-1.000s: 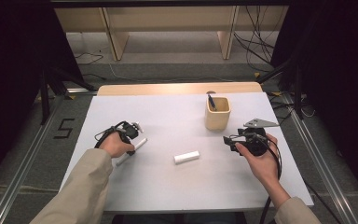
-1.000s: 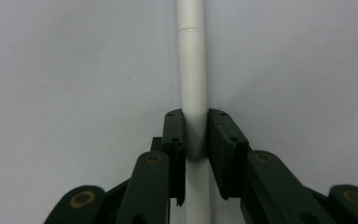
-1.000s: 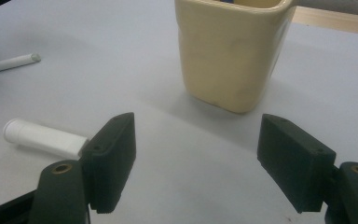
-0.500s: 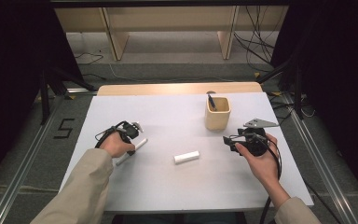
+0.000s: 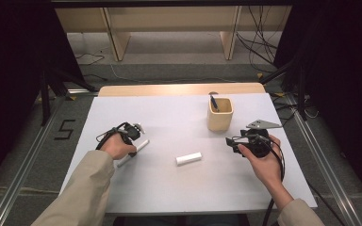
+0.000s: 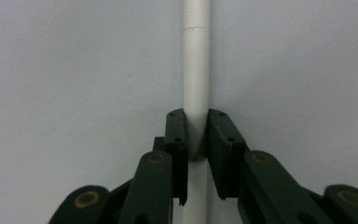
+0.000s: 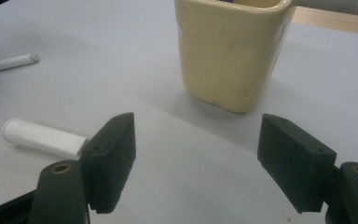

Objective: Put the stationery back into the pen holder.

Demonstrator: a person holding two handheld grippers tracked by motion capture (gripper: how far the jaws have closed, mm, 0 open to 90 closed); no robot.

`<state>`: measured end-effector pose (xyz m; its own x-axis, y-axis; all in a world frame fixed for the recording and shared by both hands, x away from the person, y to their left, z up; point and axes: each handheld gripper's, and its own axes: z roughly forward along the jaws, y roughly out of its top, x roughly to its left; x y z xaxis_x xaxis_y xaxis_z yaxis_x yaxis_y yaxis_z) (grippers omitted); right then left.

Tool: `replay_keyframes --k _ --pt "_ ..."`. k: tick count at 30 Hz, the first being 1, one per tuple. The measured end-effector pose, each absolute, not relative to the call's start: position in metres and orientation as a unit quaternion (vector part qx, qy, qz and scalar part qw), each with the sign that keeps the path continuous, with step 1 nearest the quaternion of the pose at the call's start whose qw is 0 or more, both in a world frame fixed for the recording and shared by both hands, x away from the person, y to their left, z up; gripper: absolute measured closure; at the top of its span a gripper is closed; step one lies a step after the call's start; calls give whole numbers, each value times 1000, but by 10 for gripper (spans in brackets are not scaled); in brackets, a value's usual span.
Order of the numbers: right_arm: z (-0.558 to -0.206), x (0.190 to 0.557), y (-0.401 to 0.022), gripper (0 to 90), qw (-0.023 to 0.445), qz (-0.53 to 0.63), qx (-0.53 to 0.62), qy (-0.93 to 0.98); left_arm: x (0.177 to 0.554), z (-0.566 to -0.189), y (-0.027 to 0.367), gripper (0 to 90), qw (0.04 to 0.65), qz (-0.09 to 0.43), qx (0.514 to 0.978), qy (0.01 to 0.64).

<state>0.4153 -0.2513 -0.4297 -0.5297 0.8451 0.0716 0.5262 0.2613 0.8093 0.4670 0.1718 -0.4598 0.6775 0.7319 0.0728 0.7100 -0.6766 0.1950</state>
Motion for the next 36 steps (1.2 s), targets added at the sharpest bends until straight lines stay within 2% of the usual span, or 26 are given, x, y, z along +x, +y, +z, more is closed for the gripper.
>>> replay_keyframes --k 21,36 --pt "-432 415 -251 279 189 413 447 771 459 -450 177 789 123 99 905 395" --pt "-434 415 -248 253 178 417 447 771 445 -441 178 789 209 152 882 395"
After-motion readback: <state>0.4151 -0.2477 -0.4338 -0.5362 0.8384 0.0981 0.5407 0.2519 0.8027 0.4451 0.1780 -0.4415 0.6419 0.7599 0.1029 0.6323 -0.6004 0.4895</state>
